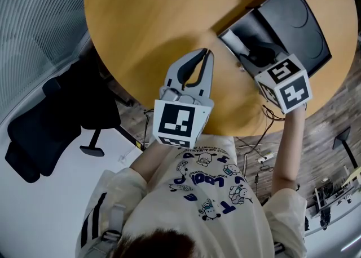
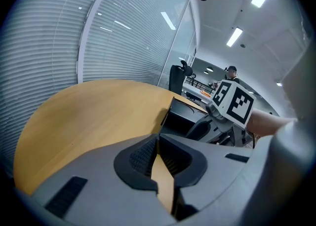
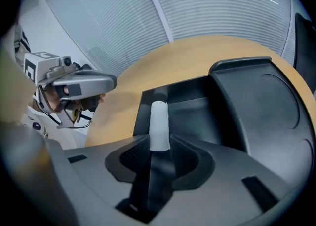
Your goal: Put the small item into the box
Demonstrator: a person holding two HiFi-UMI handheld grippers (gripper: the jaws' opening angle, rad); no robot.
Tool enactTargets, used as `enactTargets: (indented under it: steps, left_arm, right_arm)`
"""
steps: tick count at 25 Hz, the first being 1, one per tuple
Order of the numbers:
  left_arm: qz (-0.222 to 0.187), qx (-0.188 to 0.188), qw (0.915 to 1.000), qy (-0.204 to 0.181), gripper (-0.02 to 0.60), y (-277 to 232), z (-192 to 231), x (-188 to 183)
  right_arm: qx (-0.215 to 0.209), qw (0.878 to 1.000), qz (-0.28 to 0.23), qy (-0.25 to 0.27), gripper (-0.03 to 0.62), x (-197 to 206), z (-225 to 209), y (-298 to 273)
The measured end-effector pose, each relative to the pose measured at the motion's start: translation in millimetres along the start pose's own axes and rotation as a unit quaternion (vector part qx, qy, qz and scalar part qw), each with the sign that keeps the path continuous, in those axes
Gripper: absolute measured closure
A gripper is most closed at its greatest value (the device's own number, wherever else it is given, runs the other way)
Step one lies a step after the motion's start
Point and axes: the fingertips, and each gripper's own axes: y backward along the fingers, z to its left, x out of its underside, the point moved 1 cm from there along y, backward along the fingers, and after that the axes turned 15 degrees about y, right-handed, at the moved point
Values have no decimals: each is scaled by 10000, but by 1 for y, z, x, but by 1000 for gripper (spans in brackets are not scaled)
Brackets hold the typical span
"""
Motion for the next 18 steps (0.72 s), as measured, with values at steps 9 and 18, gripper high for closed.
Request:
enactTargets:
  steps: [9, 18]
  left_arm:
    - [29, -43, 10000, 50, 552, 1, 2, 5]
    - [6, -61, 10000, 67, 552, 5, 4, 6]
  right_arm:
    - [-247, 9990, 301, 224, 447, 1, -2, -9]
    - [-237, 9994, 224, 120, 453, 2, -1, -11]
